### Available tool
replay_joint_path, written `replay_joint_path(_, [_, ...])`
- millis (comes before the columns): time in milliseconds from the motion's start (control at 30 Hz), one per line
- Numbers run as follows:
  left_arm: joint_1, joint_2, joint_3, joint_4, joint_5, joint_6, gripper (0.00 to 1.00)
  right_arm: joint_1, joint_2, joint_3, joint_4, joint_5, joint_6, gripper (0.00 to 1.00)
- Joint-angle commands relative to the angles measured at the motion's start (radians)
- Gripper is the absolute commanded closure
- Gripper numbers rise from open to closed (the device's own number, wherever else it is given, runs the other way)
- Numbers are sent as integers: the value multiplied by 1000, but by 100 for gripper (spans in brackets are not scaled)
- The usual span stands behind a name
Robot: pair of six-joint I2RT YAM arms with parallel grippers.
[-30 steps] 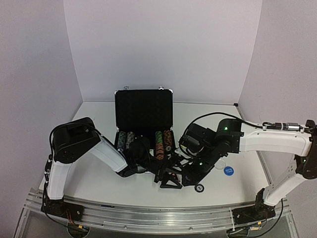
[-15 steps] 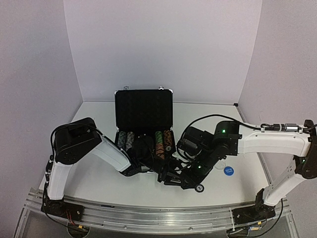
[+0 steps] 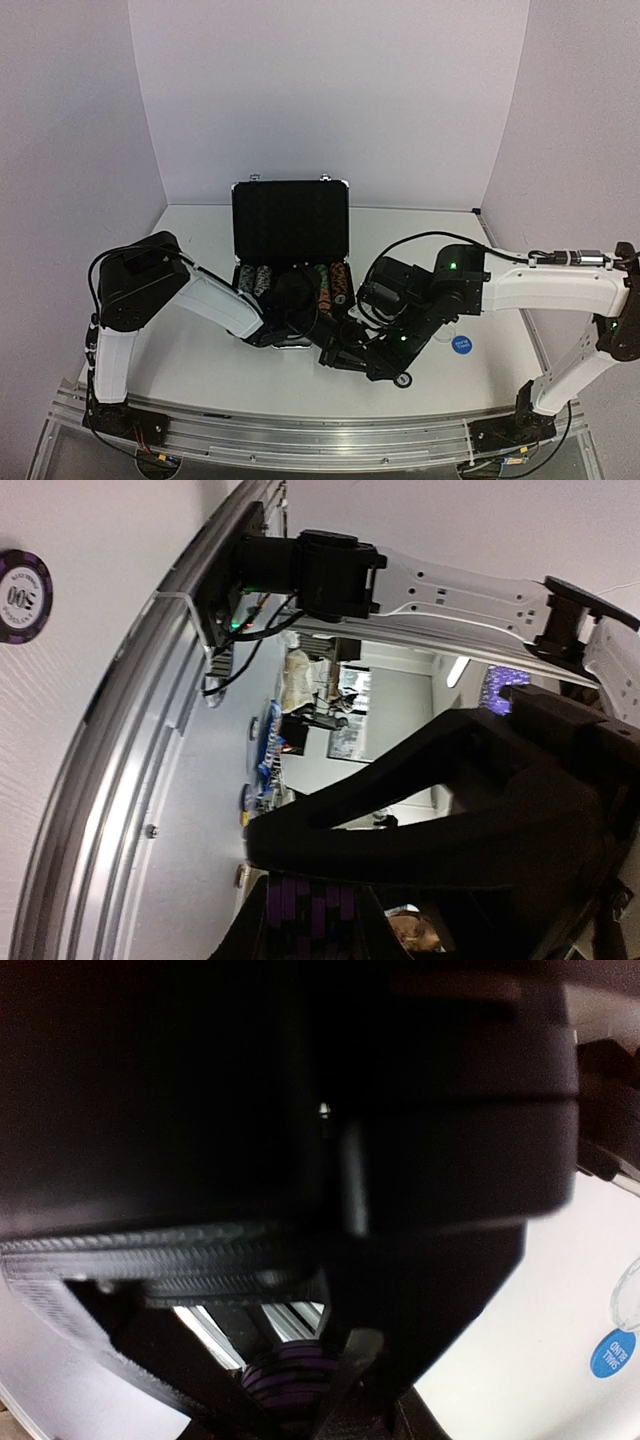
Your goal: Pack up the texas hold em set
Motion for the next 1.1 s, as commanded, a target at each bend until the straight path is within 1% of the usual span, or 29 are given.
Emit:
replay_joint_path(0, [-34,-102,133,-375,-34,416,100,-13,-61,49,10,-4,18,19])
replay_joint_path(33, [-34,-109,160,-493,-65,497,100,-12,-81,50,10,-25,19,9])
replay_joint_path(67, [-32,-119,189,-591,-114,580,100,-12,-104,51,9,-38,19,7])
replay_joint_path(200, [-19,-166,275,-853,-291,860,100,-13,-203,38,9,-78,25,4])
replay_joint_path(233, [-15,-181,291,-903,-347,928,100,-13,-228,33,9,-86,28,3])
replay_joint_path(267, [-11,-198,305,-962,-445,1022,100,-12,-258,26,9,-83,36,3])
replay_joint_path(300, [-8,-220,307,-1011,-516,1085,100,-13,-292,19,10,-69,47,3])
replay_joint_path(333, [-7,-239,301,-1044,-572,1186,100,-13,-328,8,10,-55,60,2])
replay_joint_path(433, [6,-333,236,-1069,-699,1436,100,-12,-403,-12,10,59,122,2])
replay_joint_path(467, [26,-349,245,-1109,-709,1506,100,-13,-416,-14,8,113,141,2])
replay_joint_path(500, [54,-354,265,-1152,-714,1544,100,-14,-423,-15,4,173,171,2])
replay_joint_path(600, [145,-345,395,-1303,-688,1667,100,-15,-416,-21,-5,329,226,2])
replay_joint_path(667, [163,-342,459,-1387,-712,1770,100,-20,-388,-20,-10,414,259,2])
replay_joint_path(800, [178,-356,569,-1525,-831,1960,100,-73,-305,-10,-14,584,363,2])
replay_joint_path(900, [242,-414,533,-1555,-842,2122,100,-169,-239,-9,-12,635,461,2])
replay_joint_path(967, [298,-454,491,-1588,-829,2198,100,-238,-189,-12,-13,642,529,2])
replay_joint_path(1067, [376,-515,383,-1614,-794,2287,100,-279,-129,-10,-14,665,608,2])
